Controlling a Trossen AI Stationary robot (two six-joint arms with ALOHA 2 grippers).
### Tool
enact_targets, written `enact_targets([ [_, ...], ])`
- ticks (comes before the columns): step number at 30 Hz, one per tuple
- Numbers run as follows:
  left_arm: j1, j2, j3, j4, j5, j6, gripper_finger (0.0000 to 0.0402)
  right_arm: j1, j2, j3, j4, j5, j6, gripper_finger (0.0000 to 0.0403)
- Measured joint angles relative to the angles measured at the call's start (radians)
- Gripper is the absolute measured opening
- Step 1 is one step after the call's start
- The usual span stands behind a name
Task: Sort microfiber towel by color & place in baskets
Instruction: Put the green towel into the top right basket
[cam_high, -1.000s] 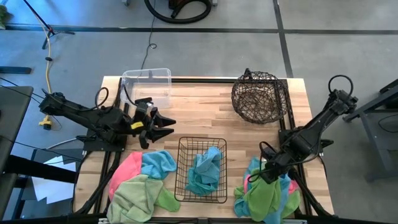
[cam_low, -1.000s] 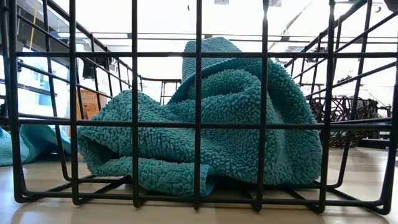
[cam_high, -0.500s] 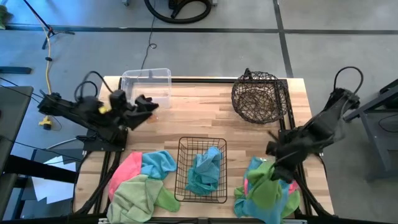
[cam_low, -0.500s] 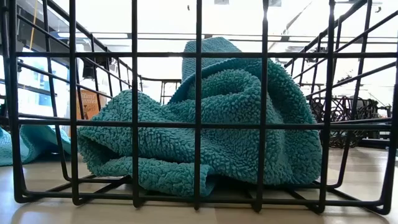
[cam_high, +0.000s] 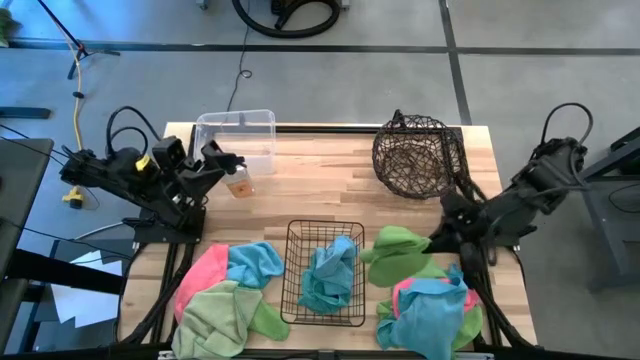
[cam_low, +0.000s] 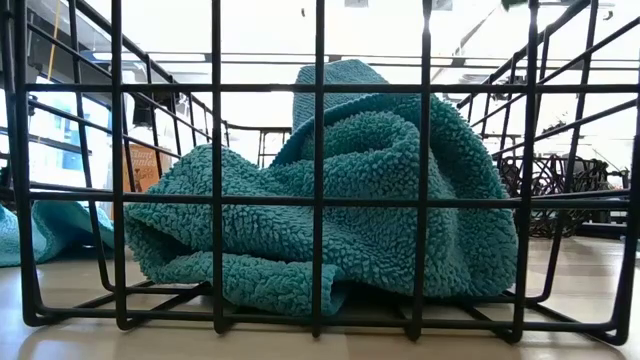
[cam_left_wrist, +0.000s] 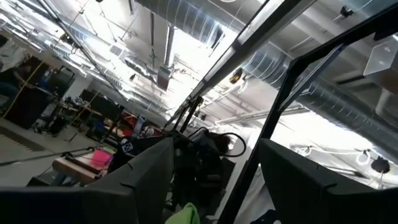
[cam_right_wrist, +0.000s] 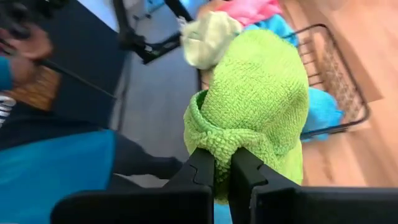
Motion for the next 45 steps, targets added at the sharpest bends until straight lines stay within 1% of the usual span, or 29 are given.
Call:
enact_targets([
  [4,0.000,0.000,0.000,-0.045,-0.034,0.023,0.0225,-0.057,0.001,-0.100,0.039,-0.015,-0.043,0.0004],
  [7,0.000,0.000,0.000,-0.071,-0.080,0.028,0.0225,-0.115,0.001,-0.191,0.151,-0.081,-0.105,0.0004],
  [10,0.000,0.000,0.000,-0.079,-0.114,0.044,0.0225,-0.181,0.001,-0.289,0.358,-0.176,-0.189,0.0004],
  [13,0.000,0.000,0.000,-0.075,-0.114,0.067,0.0225,-0.251,0.002,-0.390,0.605,-0.242,-0.281,0.0005],
  [17,0.000,0.000,0.000,-0.075,-0.115,0.067,0.0225,-0.338,0.002,-0.495,0.903,-0.249,-0.431,0.0005],
  [20,0.000,0.001,0.000,-0.075,-0.115,0.068,0.0225,-0.392,0.002,-0.551,1.119,-0.248,-0.606,0.0005],
  [23,0.000,0.008,0.000,-0.076,-0.117,0.080,0.0225,-0.434,0.002,-0.571,1.256,-0.242,-0.754,0.0005],
  [25,0.000,0.016,0.000,-0.077,-0.117,0.119,0.0225,-0.460,0.002,-0.571,1.310,-0.216,-0.789,0.0005],
  [27,0.000,0.025,0.000,-0.102,-0.133,0.186,0.0225,-0.486,0.002,-0.571,1.349,-0.205,-0.789,0.0005],
  [28,0.000,0.031,0.000,-0.126,-0.159,0.223,0.0225,-0.498,0.002,-0.571,1.361,-0.202,-0.788,0.0005],
  [32,0.000,0.069,-0.002,-0.253,-0.314,0.333,0.0225,-0.521,0.002,-0.571,1.369,-0.200,-0.788,0.0005],
  [34,0.000,0.095,-0.001,-0.292,-0.348,0.348,0.0225,-0.525,0.002,-0.571,1.363,-0.201,-0.788,0.0005],
  [37,0.000,0.135,-0.001,-0.305,-0.346,0.349,0.0225,-0.525,0.002,-0.571,1.363,-0.192,-0.789,0.0005],
  [40,0.000,0.166,-0.001,-0.307,-0.313,0.381,0.0225,-0.525,0.002,-0.571,1.363,-0.184,-0.789,0.0005],
  [42,0.000,0.176,-0.001,-0.305,-0.289,0.399,0.0225,-0.525,0.002,-0.571,1.363,-0.184,-0.789,0.0005],
  [45,0.000,0.175,-0.001,-0.297,-0.284,0.388,0.0225,-0.525,0.002,-0.571,1.363,-0.184,-0.789,0.0005],
])
